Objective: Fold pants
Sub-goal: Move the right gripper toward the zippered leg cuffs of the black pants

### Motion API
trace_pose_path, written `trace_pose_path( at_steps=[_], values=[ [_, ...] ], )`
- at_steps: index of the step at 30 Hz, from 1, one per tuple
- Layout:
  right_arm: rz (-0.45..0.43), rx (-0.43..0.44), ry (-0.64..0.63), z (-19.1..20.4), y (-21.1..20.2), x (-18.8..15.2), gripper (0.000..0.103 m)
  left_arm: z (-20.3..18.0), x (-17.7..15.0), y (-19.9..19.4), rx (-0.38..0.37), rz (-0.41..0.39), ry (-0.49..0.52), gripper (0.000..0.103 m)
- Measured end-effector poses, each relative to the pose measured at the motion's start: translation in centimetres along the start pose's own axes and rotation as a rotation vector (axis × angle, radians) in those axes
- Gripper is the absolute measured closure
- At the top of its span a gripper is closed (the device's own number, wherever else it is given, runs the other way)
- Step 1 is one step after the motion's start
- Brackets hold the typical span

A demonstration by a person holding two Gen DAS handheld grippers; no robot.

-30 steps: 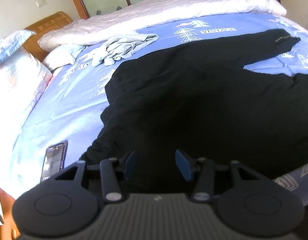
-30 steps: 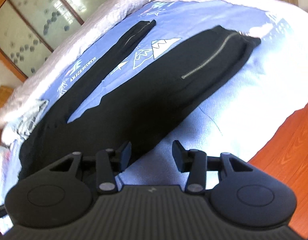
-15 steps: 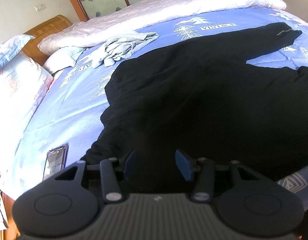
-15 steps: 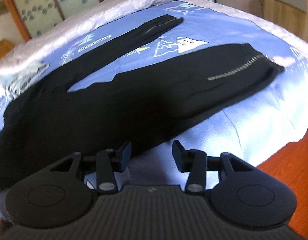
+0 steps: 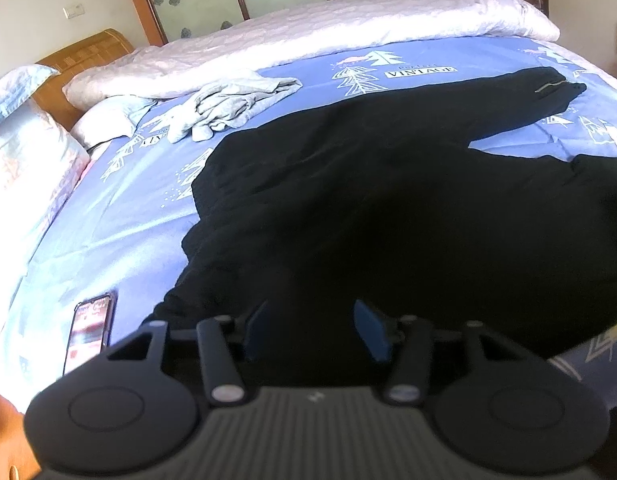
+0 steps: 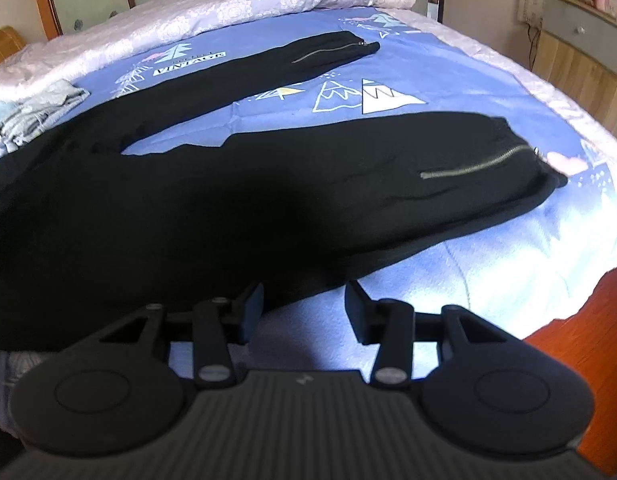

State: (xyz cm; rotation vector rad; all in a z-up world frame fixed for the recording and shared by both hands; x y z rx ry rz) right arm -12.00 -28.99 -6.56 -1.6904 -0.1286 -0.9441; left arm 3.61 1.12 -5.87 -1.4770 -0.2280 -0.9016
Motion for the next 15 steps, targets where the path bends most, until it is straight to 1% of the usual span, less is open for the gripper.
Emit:
trace_pose_path(
  at_steps=[4,15],
  values=[
    [-0.027,-0.032,-0.046,0.6,0.1,0.4,0.055,0.1,-0.1,0.2,-0.028,0.022,-0.013,0.054],
    [-0.039,-0.035,-0.075,0.7,1.3,1.5,0.055,-0.8,0.7,-0.4,-0.095,0.036,-0.037,0.053]
  ],
)
Point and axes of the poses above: each gripper's, at about its wrist camera, not at the fingertips, and y roughly the way its jaws point, z to its left, x to its top, the point moved 1 cm from there along y, roughly the way its jaws point, and after that the axes turned 6 degrees about -x, right-handed, at the moved point
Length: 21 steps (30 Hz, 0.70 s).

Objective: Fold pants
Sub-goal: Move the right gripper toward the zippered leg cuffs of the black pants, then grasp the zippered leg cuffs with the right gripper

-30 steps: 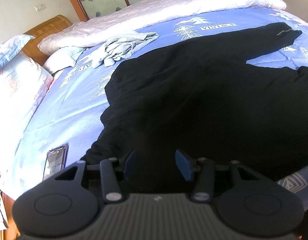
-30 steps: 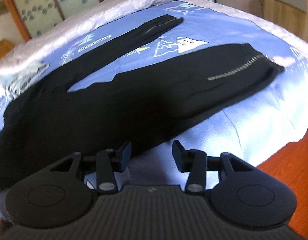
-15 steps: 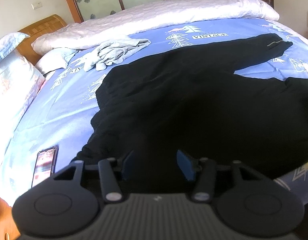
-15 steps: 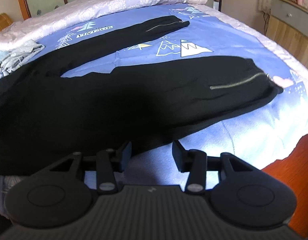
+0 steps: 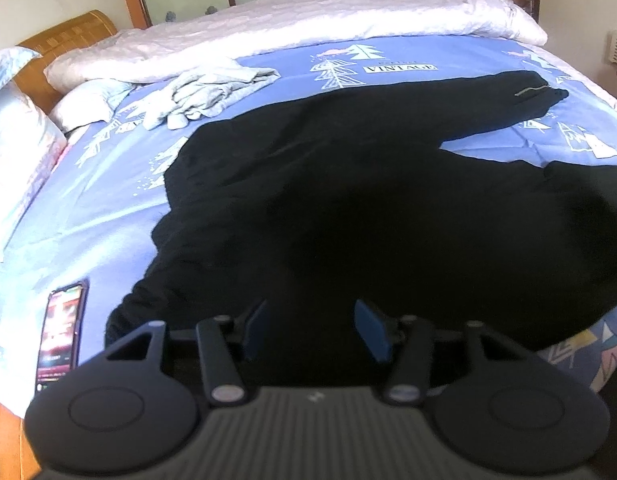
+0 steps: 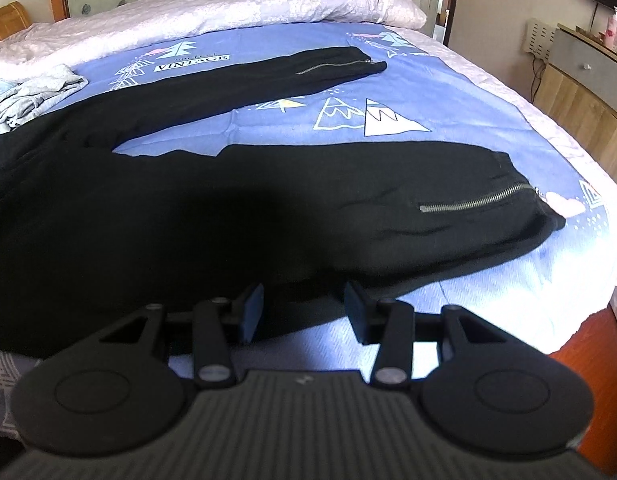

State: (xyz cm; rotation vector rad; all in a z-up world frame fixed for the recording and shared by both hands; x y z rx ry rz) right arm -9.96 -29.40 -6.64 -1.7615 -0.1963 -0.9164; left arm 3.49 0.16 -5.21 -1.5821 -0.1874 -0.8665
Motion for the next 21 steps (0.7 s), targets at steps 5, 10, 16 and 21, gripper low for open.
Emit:
trace_pose_path(
  at_steps=[5,10,16,21],
  values=[
    [-0.03,0.061,0.149,-3.6,0.4,0.7,0.056,-0.4,0.4,0.2,-0.041,0.023,-0.021,0.053],
    [-0.033,0.037,0.47,-12.8,2.2,0.9,0.055,-0.2,0.8,0.5,-0.075,0.046,-0.063,0.053],
    [-0.057,-0.02,0.656,-20.0,4.1,0.6,0.055,-0.3,0.8,1.6,-0.09,0.089,-0.093,0.053],
    [-0.023,0.019,0.805,-22.7,7.0,0.2,0.055,-0.5,0.5,2.2,-0.08,0.112,-0.092,0.053]
  ],
)
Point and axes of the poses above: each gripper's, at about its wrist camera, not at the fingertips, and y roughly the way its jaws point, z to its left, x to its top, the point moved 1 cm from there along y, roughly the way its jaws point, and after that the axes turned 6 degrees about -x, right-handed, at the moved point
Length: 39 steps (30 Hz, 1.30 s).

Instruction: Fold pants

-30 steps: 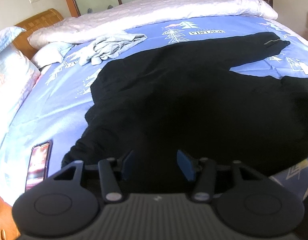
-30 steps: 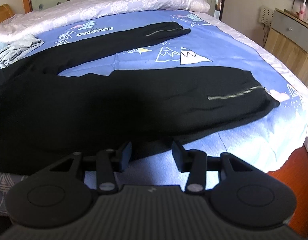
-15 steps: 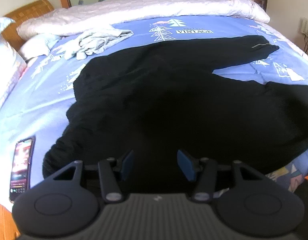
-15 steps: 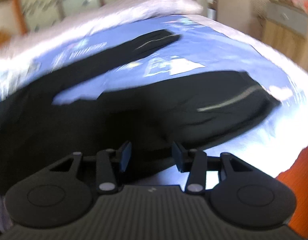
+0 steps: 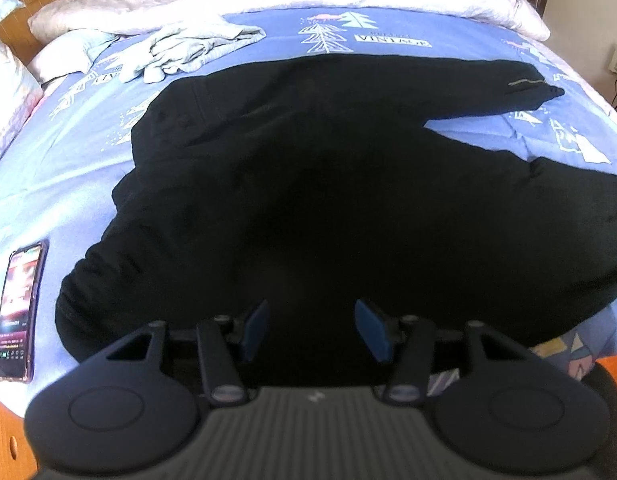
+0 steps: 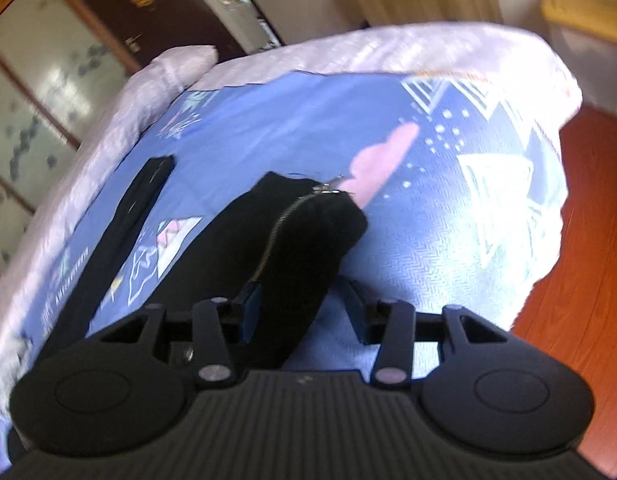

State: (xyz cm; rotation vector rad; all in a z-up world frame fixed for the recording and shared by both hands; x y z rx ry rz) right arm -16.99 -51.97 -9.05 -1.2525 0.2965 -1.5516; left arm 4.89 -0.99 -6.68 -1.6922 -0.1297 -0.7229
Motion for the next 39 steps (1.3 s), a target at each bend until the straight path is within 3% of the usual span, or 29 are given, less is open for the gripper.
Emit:
trace_pose_path(
  at_steps=[6,12,14,17,20,21,22,24,26,28,31,33,35,39],
  values=[
    [0.005,0.002,-0.02,1.3,0.5,0.2,0.056,2.5,-0.2,0.4,0.01,0.026,-0.08,0.053],
    [0.004,-0.069,0.016,0.8,1.5,1.0,0.092,7.7,-0.5,-0.6,0.039,-0.005,-0.213,0.053],
    [-0.082,-0.158,0.052,0.4,0.6,1.5,0.085,9.8,-0.3,-1.1,0.06,-0.022,-0.254,0.053],
    [-0.127,-0.206,0.075,1.3,-0.2,1.8,0.081,13.0,1.3,-1.6,0.1,-0.054,-0.287,0.053],
    [-0.249,-0.248,-0.059,5.5,-1.5,2.3,0.077,15.6,5.1,-1.8,0.134,-0.121,-0.288,0.045],
    [-0.297,-0.254,-0.1,7.0,-1.9,2.7,0.074,16.3,6.4,-1.6,0.148,-0.14,-0.285,0.04],
    [-0.328,-0.249,-0.122,8.2,-2.2,3.2,0.064,16.9,8.1,-1.2,0.163,-0.16,-0.276,0.038],
    [-0.353,-0.227,-0.146,10.5,-2.2,4.2,0.06,17.7,11.0,0.2,0.187,-0.187,-0.246,0.036],
    [-0.302,-0.152,-0.201,13.6,-1.0,5.6,0.06,18.0,14.2,2.3,0.207,-0.203,-0.191,0.033],
    [-0.19,-0.052,-0.269,17.4,1.5,7.0,0.06,17.8,17.0,5.1,0.206,-0.219,-0.128,0.025],
    [-0.037,0.066,-0.32,23.7,6.6,8.8,0.06,17.1,19.4,8.6,0.155,-0.256,-0.041,0.015],
    [0.001,0.076,-0.36,28.2,10.7,9.9,0.06,16.4,20.6,11.2,0.154,-0.265,0.035,0.011],
    [0.018,0.033,-0.39,32.0,15.3,10.9,0.059,16.0,21.3,13.6,0.152,-0.252,0.097,0.011],
    [0.093,-0.034,-0.336,35.9,23.2,11.5,0.059,16.1,21.8,17.6,0.117,-0.214,0.197,0.011]
  ],
)
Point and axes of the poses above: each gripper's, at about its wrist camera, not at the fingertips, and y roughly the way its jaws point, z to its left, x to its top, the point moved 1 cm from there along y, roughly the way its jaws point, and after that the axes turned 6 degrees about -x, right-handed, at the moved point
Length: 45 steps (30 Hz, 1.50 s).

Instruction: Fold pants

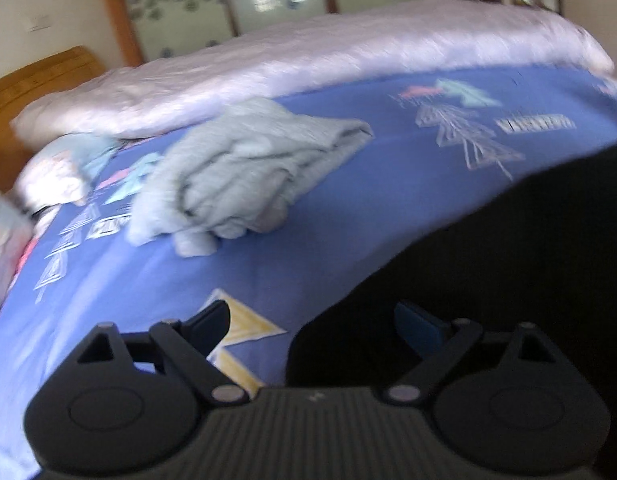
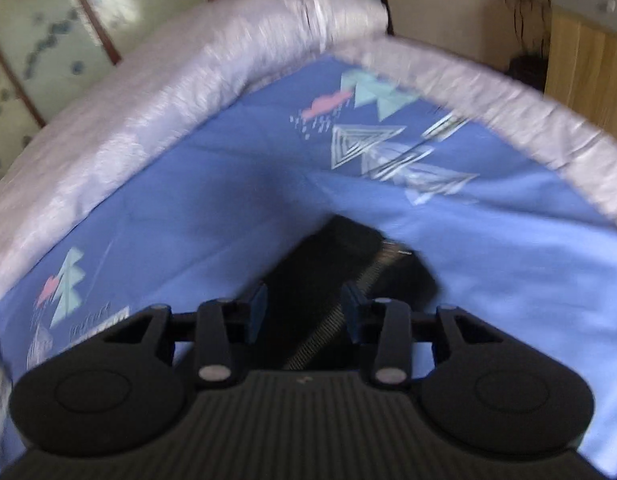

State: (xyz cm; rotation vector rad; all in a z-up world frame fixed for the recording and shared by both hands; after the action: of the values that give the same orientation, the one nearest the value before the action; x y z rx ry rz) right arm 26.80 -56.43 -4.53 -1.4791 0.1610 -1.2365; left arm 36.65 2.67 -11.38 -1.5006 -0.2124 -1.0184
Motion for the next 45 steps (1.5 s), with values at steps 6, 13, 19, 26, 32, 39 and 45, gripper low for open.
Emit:
trace_pose_path(
  at_steps=[6,13,19,26,32,39,45],
  values=[
    [0.078,-0.127,0.008,2.9,8.7,1.0,0.05,0.3,0.0,2.8,-0.166,0.022,-0.013,0.067],
    [-0.025,-0.152,-0.037,2.3,6.5,0.9,0.095,-1.3,0.6,0.9,-0.214,-0.016,-0.025,0.092],
    [-0.117,0.003,0.038,-2.1,-4.1,0.3,0.095,-0.5,0.9,-8.4,-0.257,-0.172,-0.113,0.092],
    [-0.154,0.114,0.182,-14.7,-17.6,-7.0,0.095,-3.0,-5.8,-21.5,-0.298,-0.244,-0.099,0.092],
    [-0.084,0.098,0.388,-29.1,-22.4,-17.6,0.095,-4.8,-15.1,-27.0,-0.326,-0.162,-0.192,0.092],
    [-0.005,0.046,0.671,-37.1,-21.0,-26.6,0.099,-6.6,-21.0,-26.6,-0.263,-0.015,-0.218,0.089],
    [-0.057,0.103,0.591,-34.7,-23.5,-26.0,0.093,-4.3,-20.6,-30.9,-0.242,-0.129,-0.348,0.072]
  ],
)
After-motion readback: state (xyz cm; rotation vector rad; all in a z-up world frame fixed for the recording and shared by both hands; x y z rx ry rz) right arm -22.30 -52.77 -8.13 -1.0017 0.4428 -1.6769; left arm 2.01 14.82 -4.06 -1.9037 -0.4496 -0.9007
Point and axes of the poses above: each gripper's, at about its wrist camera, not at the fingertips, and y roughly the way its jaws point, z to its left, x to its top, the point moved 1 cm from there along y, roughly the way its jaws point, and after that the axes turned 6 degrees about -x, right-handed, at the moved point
